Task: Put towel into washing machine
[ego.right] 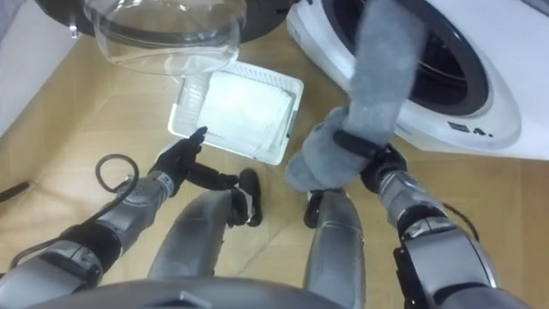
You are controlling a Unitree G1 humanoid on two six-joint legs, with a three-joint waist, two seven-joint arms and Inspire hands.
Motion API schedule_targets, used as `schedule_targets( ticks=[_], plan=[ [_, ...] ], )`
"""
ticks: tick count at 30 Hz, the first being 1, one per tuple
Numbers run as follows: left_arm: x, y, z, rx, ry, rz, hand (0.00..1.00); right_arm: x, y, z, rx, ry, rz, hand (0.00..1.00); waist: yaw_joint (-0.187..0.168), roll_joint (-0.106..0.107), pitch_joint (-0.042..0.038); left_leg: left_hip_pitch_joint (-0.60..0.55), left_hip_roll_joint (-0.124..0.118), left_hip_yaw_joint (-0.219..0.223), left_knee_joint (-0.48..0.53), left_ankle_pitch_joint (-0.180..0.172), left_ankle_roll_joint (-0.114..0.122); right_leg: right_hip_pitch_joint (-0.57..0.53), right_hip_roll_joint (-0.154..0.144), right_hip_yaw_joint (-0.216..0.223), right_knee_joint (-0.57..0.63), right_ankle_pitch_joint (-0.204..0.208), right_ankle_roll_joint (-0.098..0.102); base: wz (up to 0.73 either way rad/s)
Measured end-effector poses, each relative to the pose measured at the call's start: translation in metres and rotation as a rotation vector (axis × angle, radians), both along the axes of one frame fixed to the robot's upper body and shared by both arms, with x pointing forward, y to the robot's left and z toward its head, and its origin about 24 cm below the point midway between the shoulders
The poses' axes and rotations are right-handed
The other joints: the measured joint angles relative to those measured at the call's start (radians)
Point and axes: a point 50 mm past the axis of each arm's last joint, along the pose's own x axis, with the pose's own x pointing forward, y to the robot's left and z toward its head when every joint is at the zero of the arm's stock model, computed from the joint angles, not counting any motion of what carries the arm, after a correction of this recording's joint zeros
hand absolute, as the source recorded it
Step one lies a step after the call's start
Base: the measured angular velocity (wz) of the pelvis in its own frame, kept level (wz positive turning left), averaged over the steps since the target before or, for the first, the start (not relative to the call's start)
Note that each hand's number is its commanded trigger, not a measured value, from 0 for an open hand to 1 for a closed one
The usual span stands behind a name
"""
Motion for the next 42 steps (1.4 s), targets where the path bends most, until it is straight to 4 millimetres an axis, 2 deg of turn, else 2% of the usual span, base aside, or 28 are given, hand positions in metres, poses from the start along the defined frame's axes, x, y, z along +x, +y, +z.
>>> schedule_targets(
  ticks=[2, 4, 8, 11, 15, 19, 20, 22, 23, 24, 25, 26, 28, 30, 32, 33, 34, 35, 42],
  plan=[
    [-0.002, 0.003, -0.002, 0.017, 0.013, 0.006, 0.0, -0.002, -0.005, -0.001, 0.065, -0.009, -0.107, 1.0, 0.0, -0.008, -0.0084, 0.001, 0.0, -0.001, 0.003, 0.001, 0.001, -0.002, 0.001, 0.002, 0.002, 0.001, -0.002, 0.0],
    [-0.005, 0.006, -0.005, 0.028, 0.035, 0.013, 0.0, -0.005, -0.01, -0.001, 0.092, -0.012, -0.17, 1.0, 0.0, -0.014, -0.0131, 0.002, 0.0, -0.001, 0.006, 0.001, 0.001, -0.002, 0.001, 0.004, 0.006, 0.001, -0.002, 0.0],
    [-0.006, 0.01, -0.006, 0.034, 0.064, 0.046, 0.0, -0.004, -0.029, 0.006, 0.079, 0.012, -0.203, 1.0, -0.019, -0.017, -0.0132, -0.011, -0.005, 0.0, 0.019, 0.002, 0.003, -0.014, -0.01, 0.002, 0.021, 0.001, -0.001, 0.04],
    [-0.002, 0.013, -0.004, 0.041, 0.064, 0.05, 0.0, -0.002, -0.038, 0.01, 0.084, 0.023, -0.223, 1.0, -0.02, -0.019, -0.0133, -0.036, -0.004, -0.003, 0.029, 0.0, 0.007, -0.031, -0.011, 0.003, 0.027, 0.002, -0.001, 0.0],
    [-0.001, 0.023, -0.003, 0.066, 0.066, 0.061, 0.0, 0.003, -0.035, 0.013, 0.155, 0.01, -0.269, 1.0, -0.02, -0.036, -0.0138, -0.059, -0.005, 0.001, 0.04, -0.001, 0.011, -0.059, -0.013, 0.005, 0.043, 0.003, 0.0, 0.0],
    [0.0, 0.027, 0.0, 0.087, 0.054, 0.073, 0.0, 0.019, -0.031, 0.023, 0.234, -0.017, -0.32, 0.98, -0.021, -0.056, -0.0136, -0.071, -0.005, 0.007, 0.043, 0.001, 0.015, -0.075, -0.016, 0.008, 0.049, 0.003, 0.0, -0.01],
    [-0.002, 0.027, -0.001, 0.095, 0.055, 0.079, 0.0, 0.025, -0.03, 0.028, 0.245, -0.023, -0.334, 0.65, -0.024, -0.059, -0.0123, -0.075, -0.007, 0.008, 0.048, 0.0, 0.016, -0.081, -0.02, 0.008, 0.057, 0.003, 0.001, 0.05],
    [-0.003, 0.025, -0.002, 0.103, 0.05, 0.091, 0.0, 0.035, -0.029, 0.035, 0.29, -0.039, -0.379, 0.64, -0.027, -0.063, -0.0127, -0.076, -0.009, 0.011, 0.055, 0.001, 0.017, -0.087, -0.029, 0.01, 0.068, 0.001, 0.002, 0.02],
    [-0.003, 0.024, -0.001, 0.108, 0.034, 0.102, 0.0, 0.043, -0.027, 0.042, 0.319, -0.048, -0.399, 0.57, -0.032, -0.074, -0.0112, -0.077, -0.016, 0.015, 0.056, 0.001, 0.019, -0.097, -0.038, 0.017, 0.082, -0.006, 0.003, 0.05],
    [-0.003, 0.025, 0.0, 0.11, 0.027, 0.109, 0.0, 0.047, -0.026, 0.045, 0.33, -0.054, -0.406, 0.6, -0.037, -0.078, -0.011, -0.079, -0.021, 0.016, 0.056, 0.002, 0.021, -0.102, -0.043, 0.018, 0.09, -0.009, 0.005, 0.12],
    [-0.003, 0.025, 0.001, 0.114, 0.012, 0.123, 0.0, 0.056, -0.026, 0.054, 0.356, -0.076, -0.423, 0.69, -0.05, -0.083, -0.0105, -0.083, -0.022, 0.02, 0.057, 0.004, 0.026, -0.109, -0.049, 0.022, 0.098, -0.013, 0.008, 0.11],
    [-0.002, 0.024, 0.003, 0.118, 0.001, 0.129, 0.0, 0.064, -0.028, 0.064, 0.39, -0.11, -0.454, 0.69, -0.054, -0.093, -0.0113, -0.084, -0.023, 0.022, 0.057, 0.004, 0.029, -0.112, -0.051, 0.024, 0.101, -0.013, 0.008, 0.05],
    [-0.007, 0.028, 0.001, 0.143, -0.002, 0.143, 0.0, 0.078, -0.028, 0.079, 0.452, -0.166, -0.489, 0.6, -0.073, -0.11, -0.0121, -0.084, -0.023, 0.028, 0.061, 0.0, 0.034, -0.114, -0.053, 0.029, 0.111, -0.015, 0.012, 0.0],
    [-0.008, 0.03, 0.0, 0.162, 0.0, 0.145, 0.0, 0.09, -0.026, 0.092, 0.506, -0.192, -0.519, 0.66, -0.093, -0.116, -0.0113, -0.088, -0.023, 0.029, 0.074, -0.002, 0.038, -0.114, -0.053, 0.03, 0.117, -0.017, 0.015, 0.05],
    [-0.008, 0.027, 0.0, 0.169, -0.006, 0.137, 0.0, 0.096, -0.026, 0.1, 0.571, -0.196, -0.577, 0.65, -0.098, -0.116, -0.0113, -0.096, -0.026, 0.029, 0.097, -0.012, 0.046, -0.117, -0.064, 0.028, 0.136, -0.025, 0.02, 0.07],
    [-0.008, 0.027, 0.0, 0.172, -0.008, 0.14, 0.0, 0.097, -0.026, 0.102, 0.583, -0.196, -0.592, 0.55, -0.1, -0.116, -0.0113, -0.099, -0.028, 0.027, 0.105, -0.015, 0.048, -0.119, -0.068, 0.027, 0.143, -0.03, 0.021, 0.11],
    [-0.008, 0.028, 0.001, 0.181, -0.014, 0.147, 0.0, 0.1, -0.027, 0.106, 0.599, -0.195, -0.613, 0.22, -0.106, -0.116, -0.0113, -0.106, -0.031, 0.026, 0.114, -0.021, 0.051, -0.126, -0.073, 0.03, 0.156, -0.036, 0.026, 0.15],
    [-0.008, 0.028, 0.001, 0.187, -0.018, 0.151, 0.0, 0.105, -0.026, 0.112, 0.617, -0.199, -0.626, 0.0, -0.118, -0.116, -0.0114, -0.113, -0.038, 0.026, 0.124, -0.022, 0.054, -0.134, -0.083, 0.03, 0.166, -0.04, 0.03, 0.14],
    [-0.011, 0.023, 0.003, 0.204, -0.037, 0.13, 0.0, 0.111, -0.03, 0.124, 0.696, -0.219, -0.697, 0.0, -0.14, -0.114, -0.0106, -0.131, -0.055, 0.041, 0.144, -0.039, 0.078, -0.158, -0.107, 0.048, 0.199, -0.054, 0.051, 0.02]
  ],
)
